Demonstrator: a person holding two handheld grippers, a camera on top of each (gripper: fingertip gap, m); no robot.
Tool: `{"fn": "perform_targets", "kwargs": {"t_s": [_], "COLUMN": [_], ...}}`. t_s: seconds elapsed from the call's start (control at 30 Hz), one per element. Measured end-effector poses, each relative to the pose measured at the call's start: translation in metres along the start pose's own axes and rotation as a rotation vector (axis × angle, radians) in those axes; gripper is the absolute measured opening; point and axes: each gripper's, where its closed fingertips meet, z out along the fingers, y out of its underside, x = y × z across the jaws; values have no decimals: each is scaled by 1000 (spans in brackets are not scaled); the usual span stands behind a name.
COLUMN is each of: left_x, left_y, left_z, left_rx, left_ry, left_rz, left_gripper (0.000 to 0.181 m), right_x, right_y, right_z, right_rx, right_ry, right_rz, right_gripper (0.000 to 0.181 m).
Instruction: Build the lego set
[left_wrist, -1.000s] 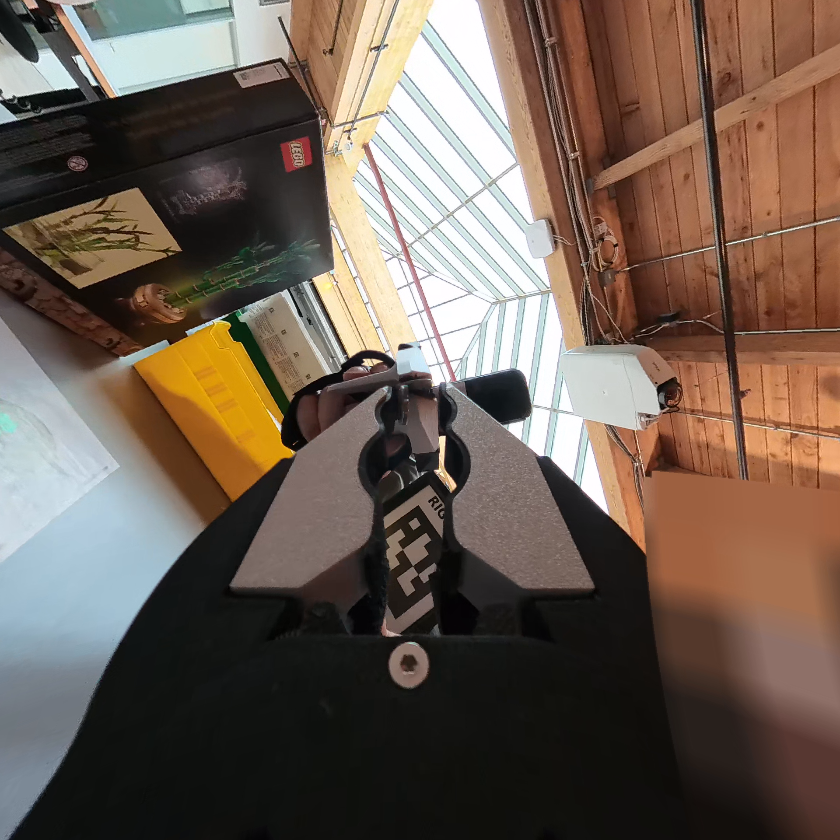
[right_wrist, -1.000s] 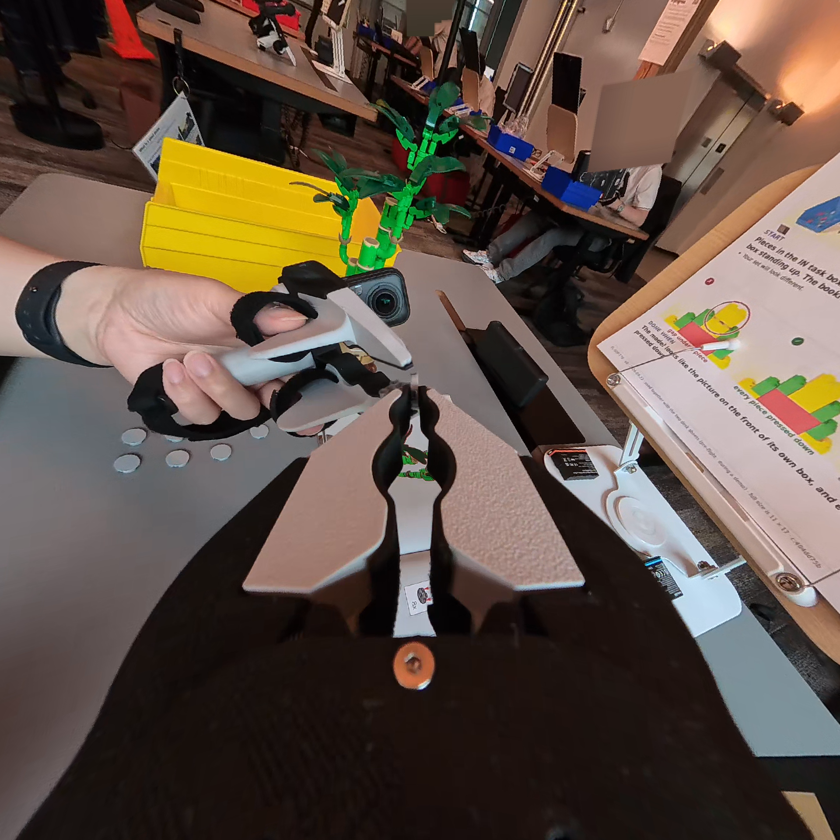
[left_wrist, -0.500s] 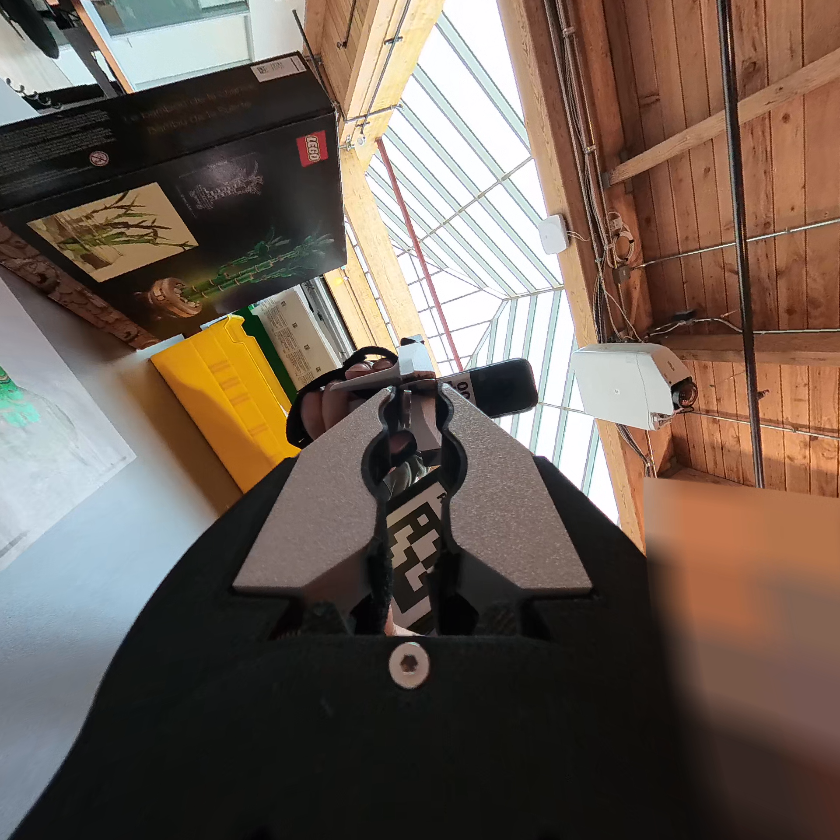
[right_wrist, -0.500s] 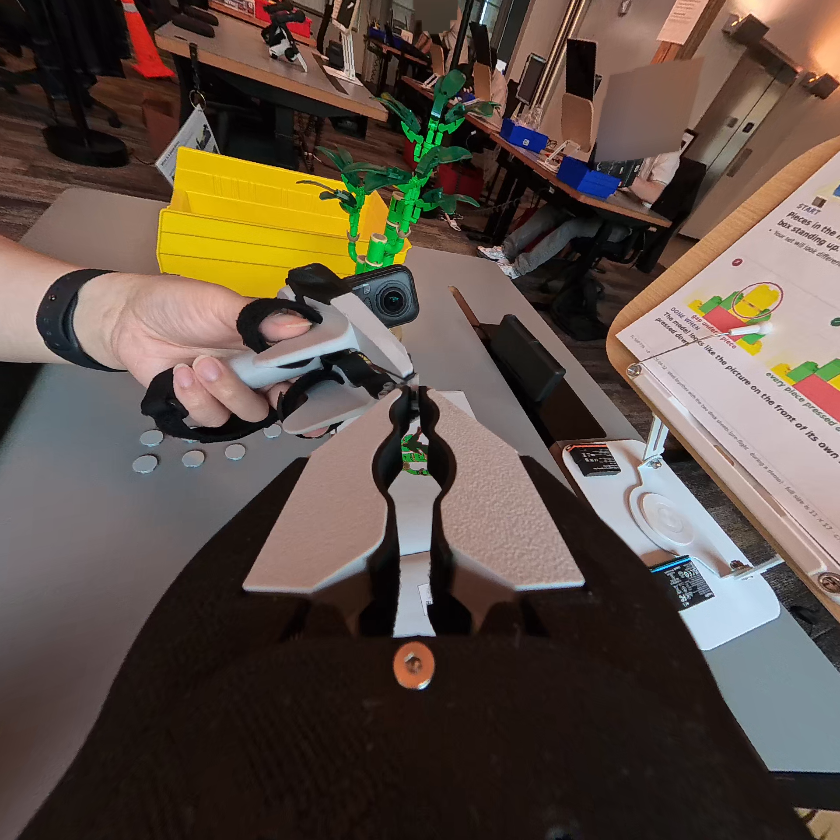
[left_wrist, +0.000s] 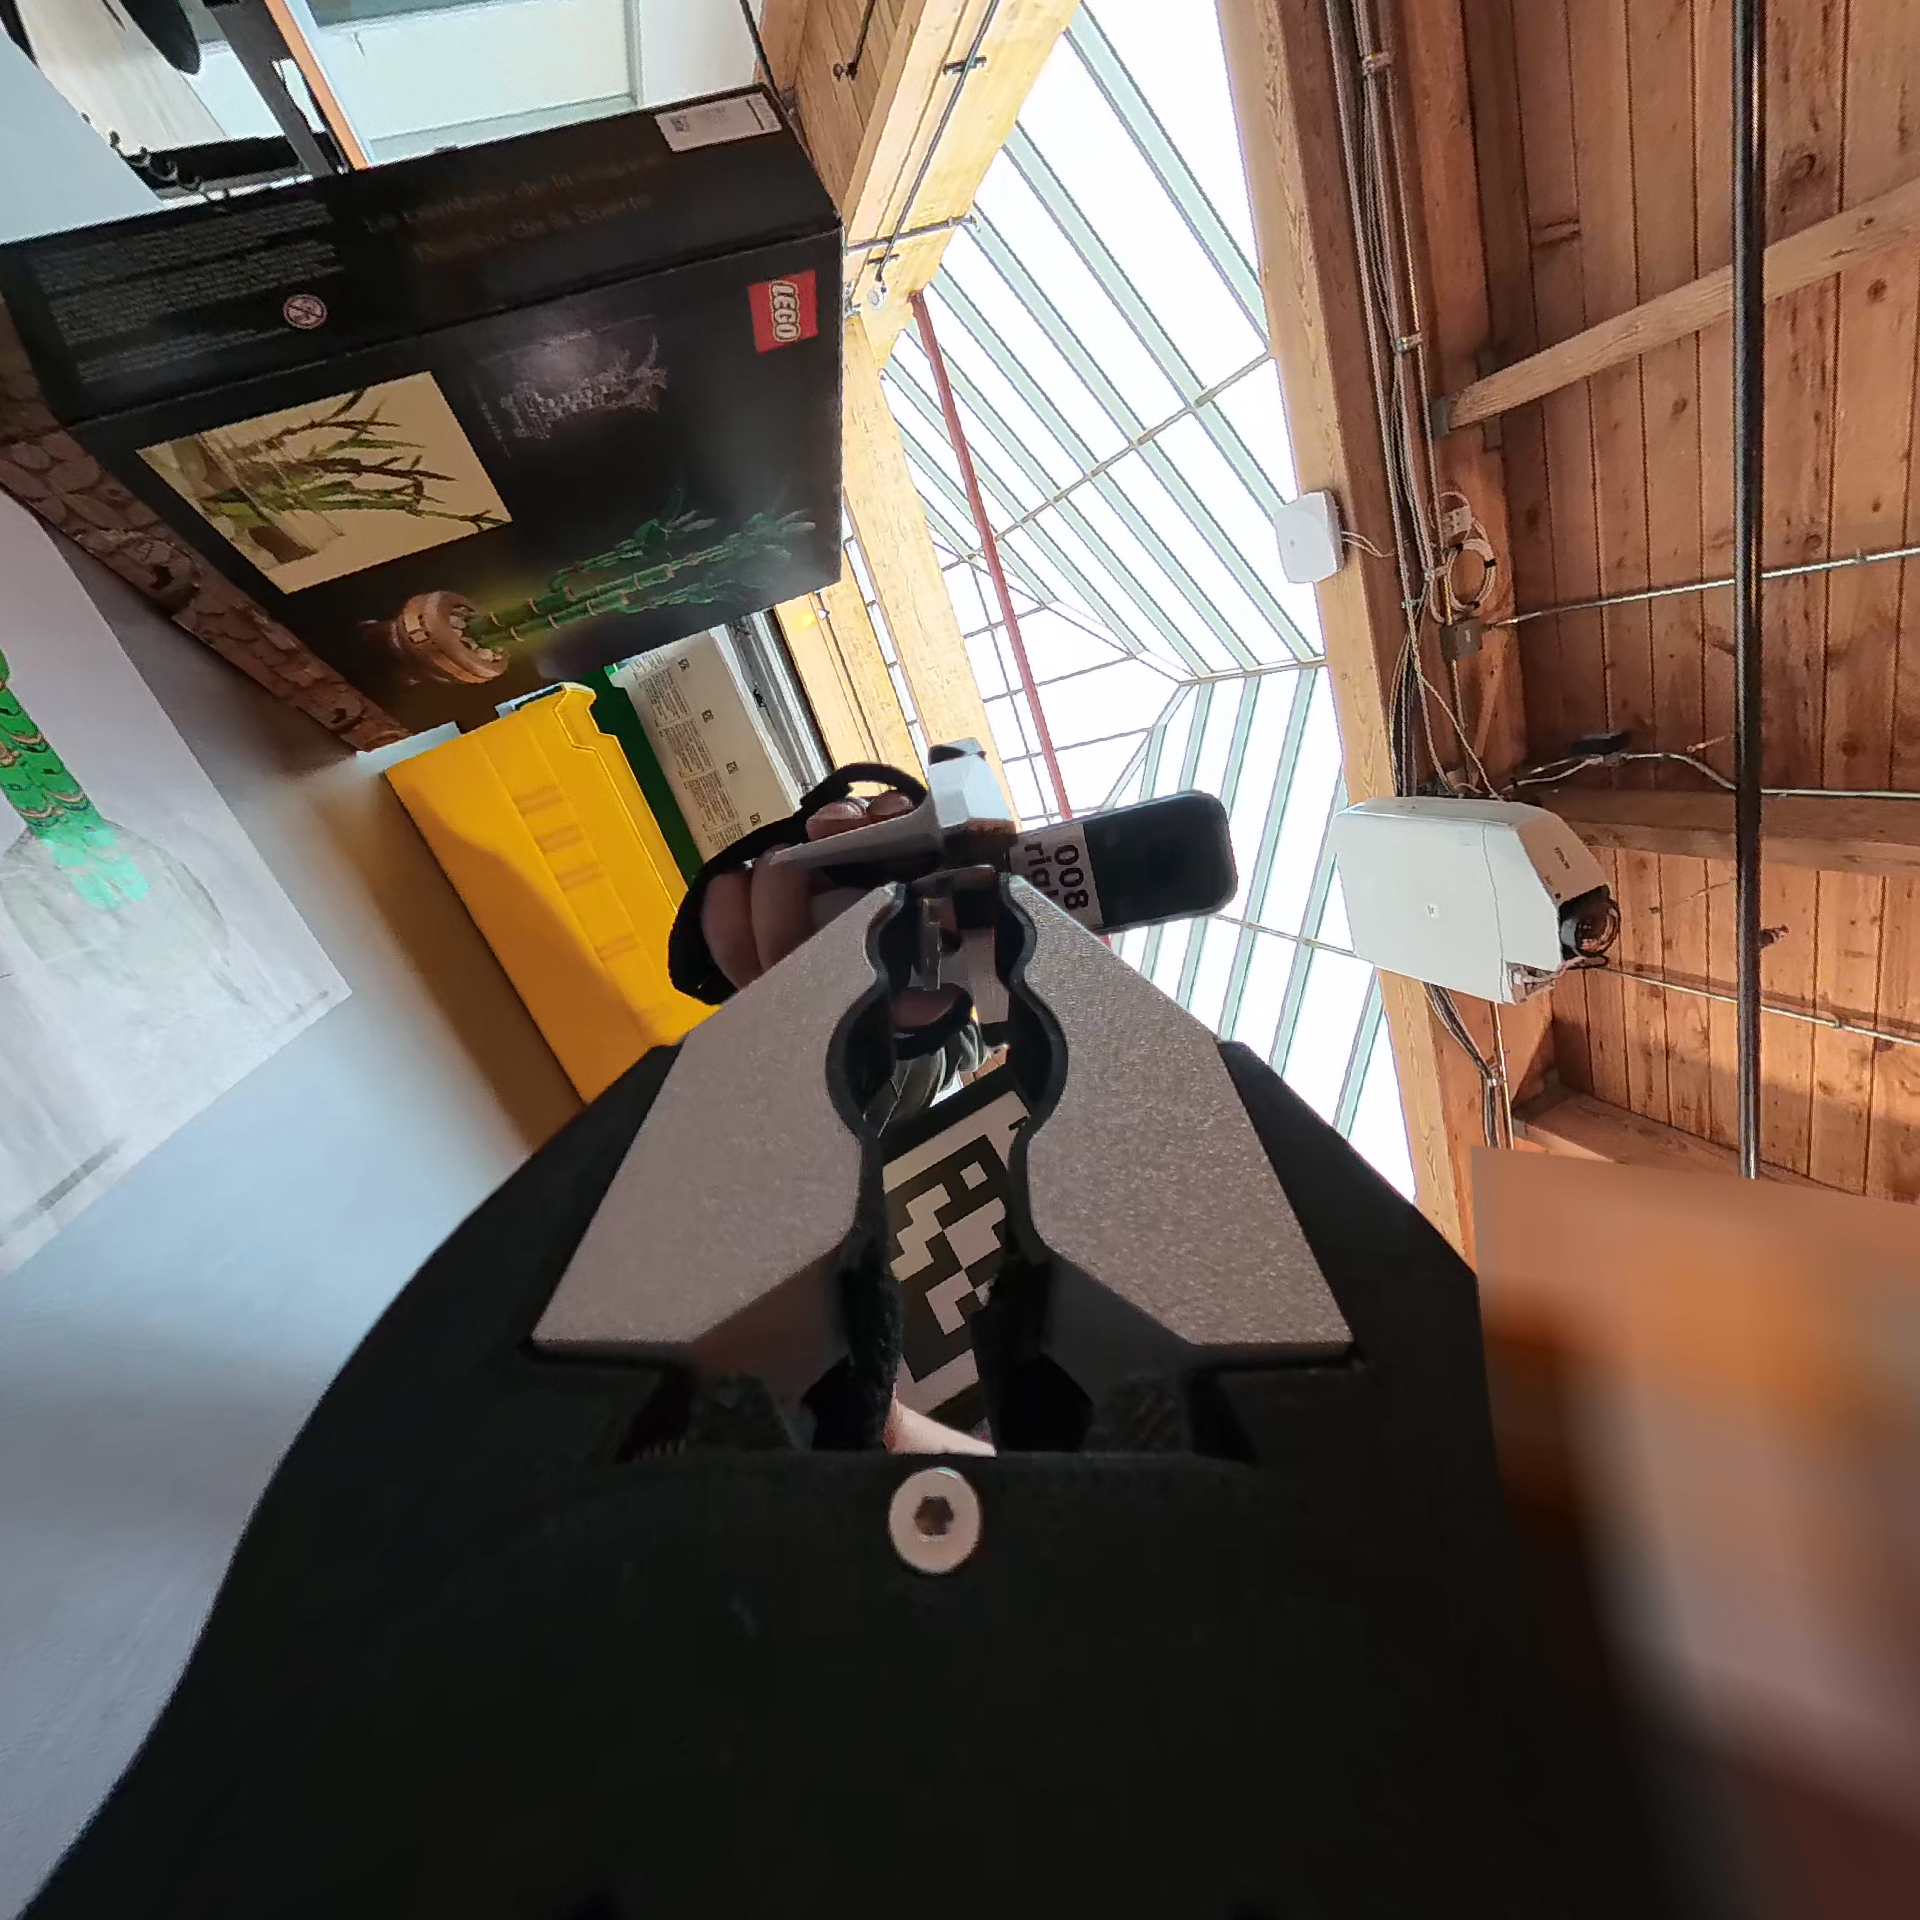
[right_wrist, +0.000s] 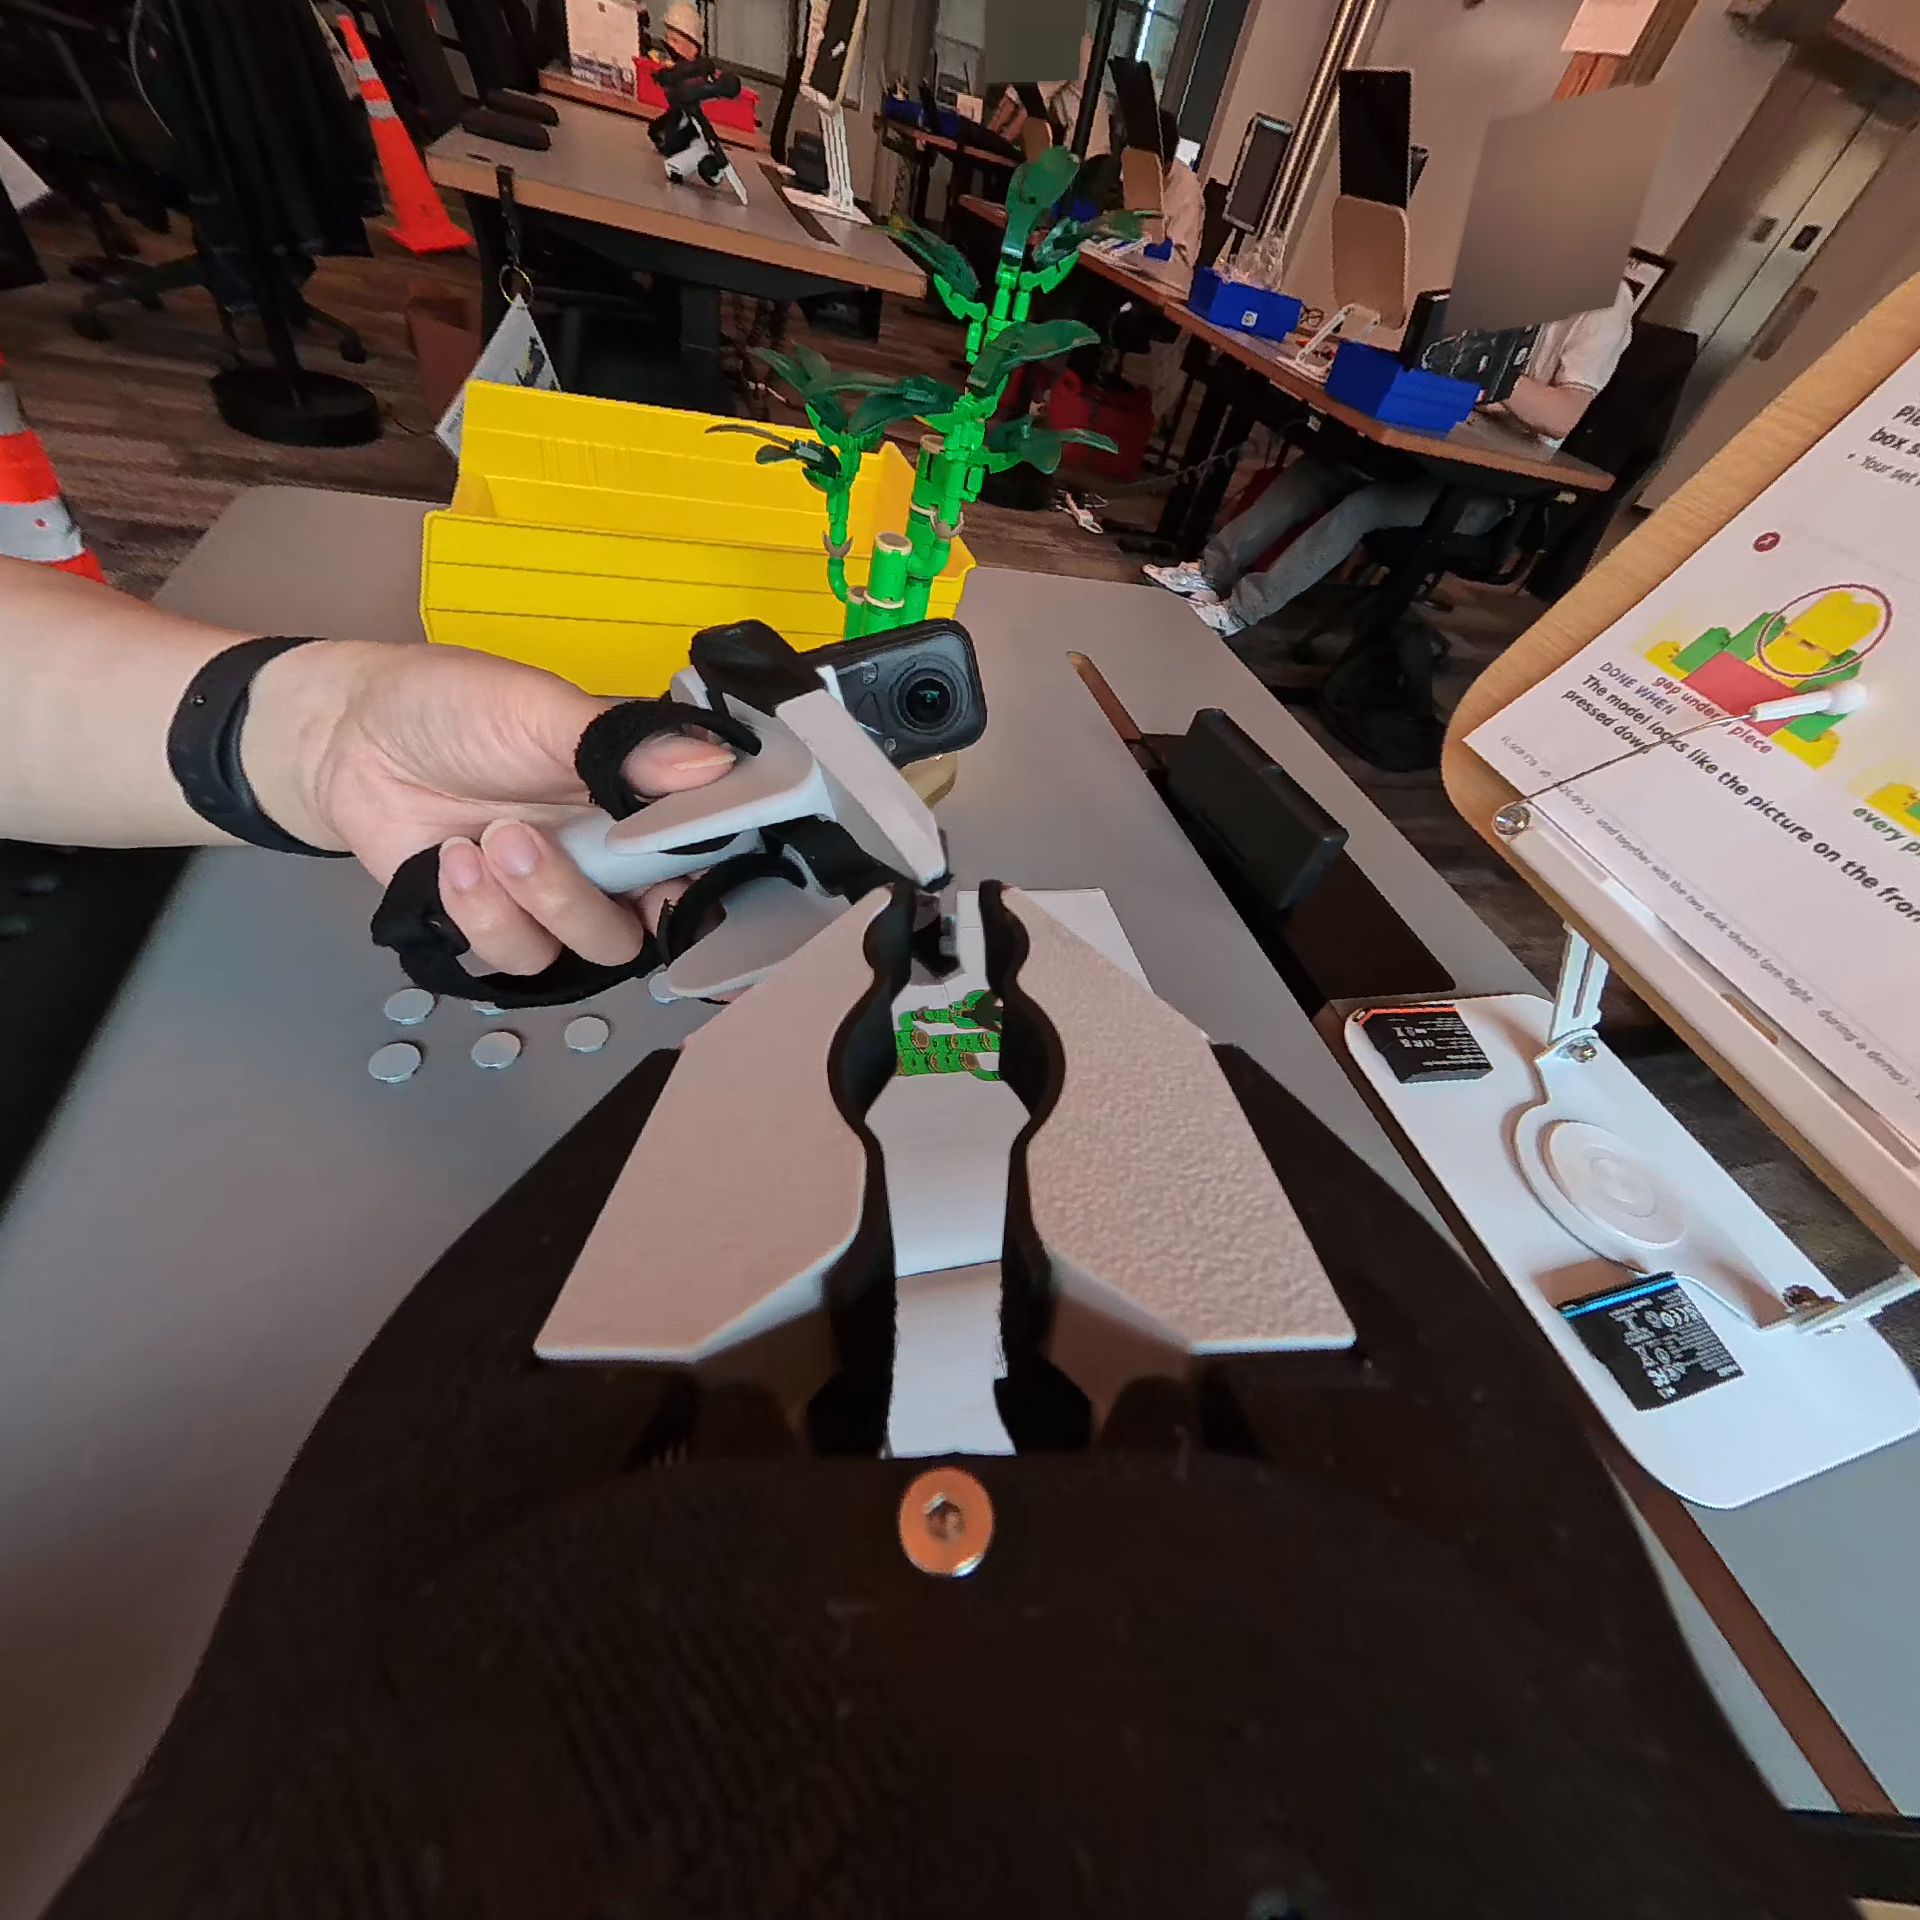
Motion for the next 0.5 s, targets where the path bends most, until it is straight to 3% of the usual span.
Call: {"fn": "perform_targets", "kwargs": {"t_s": [0.2,0.4,0.5], "left_x": [-6,-7,-5], "left_y": [6,11,14], "left_z": [1,2,2], "left_rx": [-32,-66,-97], "left_ry": [-18,-32,-30], "left_rz": [-41,-56,-71], "left_gripper": [12,12,12], "right_x": [-4,-1,-5], "right_y": [2,1,2], "right_z": [-13,-23,-26], "right_rx": [64,241,289], "right_ry": [-119,-369,-452], "right_rz": [128,545,597], "right_gripper": [23,27,27]}}
